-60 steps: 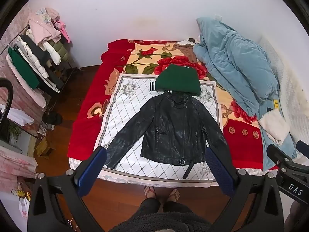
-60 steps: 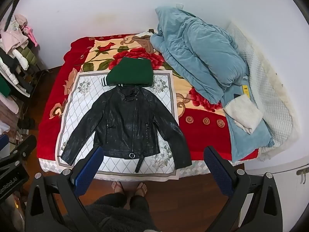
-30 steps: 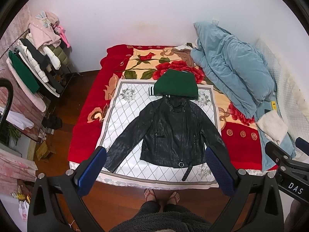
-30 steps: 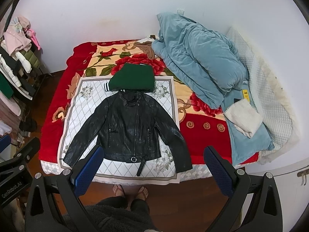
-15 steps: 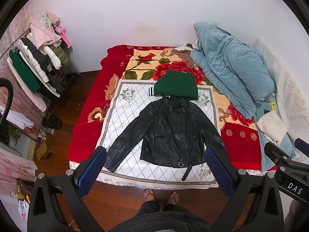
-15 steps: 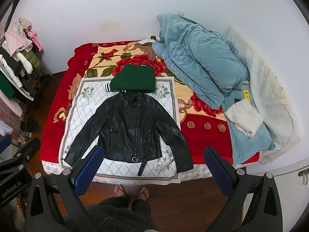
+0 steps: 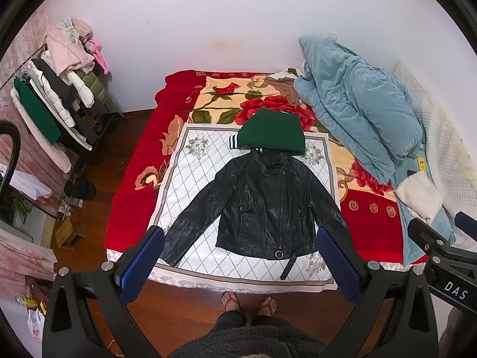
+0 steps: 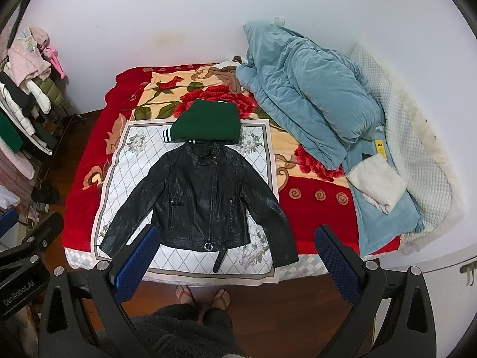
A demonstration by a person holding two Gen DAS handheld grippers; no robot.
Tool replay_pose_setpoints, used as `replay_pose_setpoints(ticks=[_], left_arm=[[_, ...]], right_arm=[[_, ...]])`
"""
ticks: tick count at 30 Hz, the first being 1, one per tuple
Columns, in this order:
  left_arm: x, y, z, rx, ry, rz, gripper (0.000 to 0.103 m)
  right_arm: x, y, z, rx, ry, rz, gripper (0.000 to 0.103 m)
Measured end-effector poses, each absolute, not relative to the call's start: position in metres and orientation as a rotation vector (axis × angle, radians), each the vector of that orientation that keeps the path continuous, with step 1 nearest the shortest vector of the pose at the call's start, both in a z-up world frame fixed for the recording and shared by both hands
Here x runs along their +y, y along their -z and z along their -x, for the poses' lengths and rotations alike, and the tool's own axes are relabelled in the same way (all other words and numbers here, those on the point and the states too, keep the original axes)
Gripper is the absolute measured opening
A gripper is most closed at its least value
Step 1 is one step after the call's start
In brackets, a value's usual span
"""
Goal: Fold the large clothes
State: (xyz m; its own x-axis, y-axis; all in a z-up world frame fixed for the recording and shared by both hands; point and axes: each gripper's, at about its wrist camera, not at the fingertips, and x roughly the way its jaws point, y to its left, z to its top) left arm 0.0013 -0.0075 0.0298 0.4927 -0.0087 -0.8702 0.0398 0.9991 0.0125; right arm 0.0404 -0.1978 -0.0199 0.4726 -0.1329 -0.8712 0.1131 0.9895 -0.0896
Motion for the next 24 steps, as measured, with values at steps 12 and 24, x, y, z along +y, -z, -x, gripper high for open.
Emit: replay_pose_setpoints(ticks=[12,24], left_arm=[[-0.007,-0.034,-0.001,1.051,0.029,-0.029,0.103],[-0.007,-0.041,-0.009,1.054,0.037,-0.027,0.103]], right_arm=[[-0.195,0.015,-0.041,1.064,0.148,0.021,0.103],[-0.191,0.013,-0.041,1.063,0.15,0.019,0.103]])
